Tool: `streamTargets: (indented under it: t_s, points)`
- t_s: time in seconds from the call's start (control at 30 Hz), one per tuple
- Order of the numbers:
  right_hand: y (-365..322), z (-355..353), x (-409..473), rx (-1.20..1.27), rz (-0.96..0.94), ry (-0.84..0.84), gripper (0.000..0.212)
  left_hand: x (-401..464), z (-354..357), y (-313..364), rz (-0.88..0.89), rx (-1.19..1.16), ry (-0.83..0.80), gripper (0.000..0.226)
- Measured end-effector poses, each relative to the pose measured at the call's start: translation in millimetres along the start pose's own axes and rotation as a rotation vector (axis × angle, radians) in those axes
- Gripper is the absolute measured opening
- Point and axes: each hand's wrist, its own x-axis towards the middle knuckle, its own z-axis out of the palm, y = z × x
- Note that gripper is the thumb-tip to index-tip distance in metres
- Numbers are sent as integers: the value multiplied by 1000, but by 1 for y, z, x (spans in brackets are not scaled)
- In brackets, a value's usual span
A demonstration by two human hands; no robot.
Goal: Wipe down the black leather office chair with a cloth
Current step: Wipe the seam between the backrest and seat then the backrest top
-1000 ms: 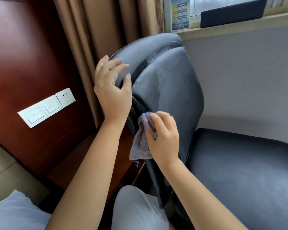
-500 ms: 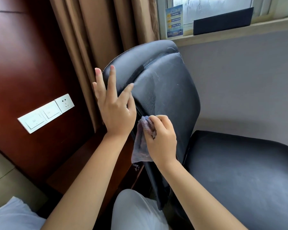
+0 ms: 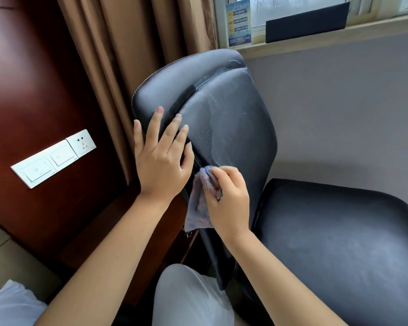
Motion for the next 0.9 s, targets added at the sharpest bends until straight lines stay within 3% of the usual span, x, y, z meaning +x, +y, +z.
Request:
streamTargets:
  t_s: [0.2, 0.37, 0.5, 0.7, 0.9]
  points:
    - [34, 0, -35, -22, -71, 61, 26, -12, 2, 0, 83, 35, -21, 29]
    - [71, -14, -94, -33, 102, 20, 22, -40, 6, 9, 268, -20, -54, 27]
    - [65, -16, -87, -27, 183, 13, 17, -57, 10, 13, 392, -53, -97, 31]
    - [38, -8, -48, -42, 100, 58, 29, -61, 13, 12, 451, -101, -74, 28]
    - [76, -16, -99, -124, 98, 26, 25, -73, 19, 14, 542, -179, -71, 25]
